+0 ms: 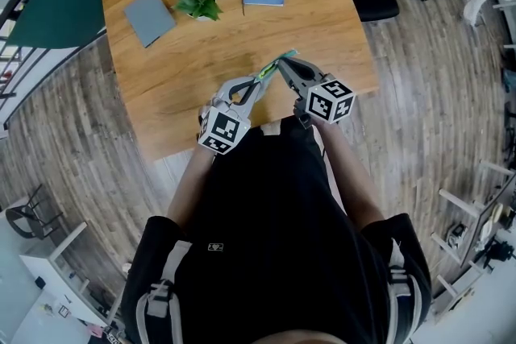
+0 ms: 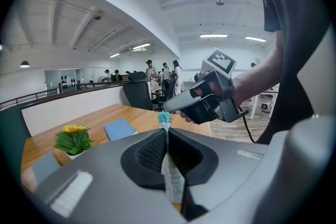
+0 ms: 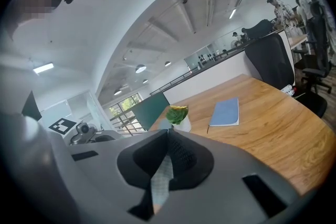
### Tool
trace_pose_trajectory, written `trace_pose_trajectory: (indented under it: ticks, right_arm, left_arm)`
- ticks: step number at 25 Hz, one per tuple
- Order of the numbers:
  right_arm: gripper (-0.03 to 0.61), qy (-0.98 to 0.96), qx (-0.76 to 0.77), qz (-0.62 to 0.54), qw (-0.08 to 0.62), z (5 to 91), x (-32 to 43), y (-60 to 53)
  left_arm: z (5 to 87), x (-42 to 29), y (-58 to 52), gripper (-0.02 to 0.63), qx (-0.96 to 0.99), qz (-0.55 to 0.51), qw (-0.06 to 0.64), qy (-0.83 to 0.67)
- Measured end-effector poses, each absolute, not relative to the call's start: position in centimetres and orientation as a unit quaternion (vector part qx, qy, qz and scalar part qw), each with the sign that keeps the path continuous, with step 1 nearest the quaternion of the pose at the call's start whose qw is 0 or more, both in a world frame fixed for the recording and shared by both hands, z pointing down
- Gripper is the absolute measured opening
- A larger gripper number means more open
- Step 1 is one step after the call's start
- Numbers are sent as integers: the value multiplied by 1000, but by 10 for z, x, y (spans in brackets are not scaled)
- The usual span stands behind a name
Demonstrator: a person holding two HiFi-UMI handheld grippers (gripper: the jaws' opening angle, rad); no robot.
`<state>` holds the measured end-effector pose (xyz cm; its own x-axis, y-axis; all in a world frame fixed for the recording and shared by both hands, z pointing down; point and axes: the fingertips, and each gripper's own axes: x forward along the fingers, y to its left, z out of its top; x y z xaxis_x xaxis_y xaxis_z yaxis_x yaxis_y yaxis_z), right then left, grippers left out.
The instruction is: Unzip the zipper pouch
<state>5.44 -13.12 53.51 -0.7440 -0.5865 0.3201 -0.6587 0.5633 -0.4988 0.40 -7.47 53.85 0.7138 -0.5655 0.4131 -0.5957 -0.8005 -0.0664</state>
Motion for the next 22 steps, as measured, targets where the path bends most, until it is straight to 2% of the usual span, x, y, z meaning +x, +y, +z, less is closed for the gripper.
trace_pose_trajectory:
  ticks: [22]
  right_arm:
    - [5,-889,355,266,113,546,57,-136]
  left_arm:
    - [534,0,-73,5,925,218,23,-310]
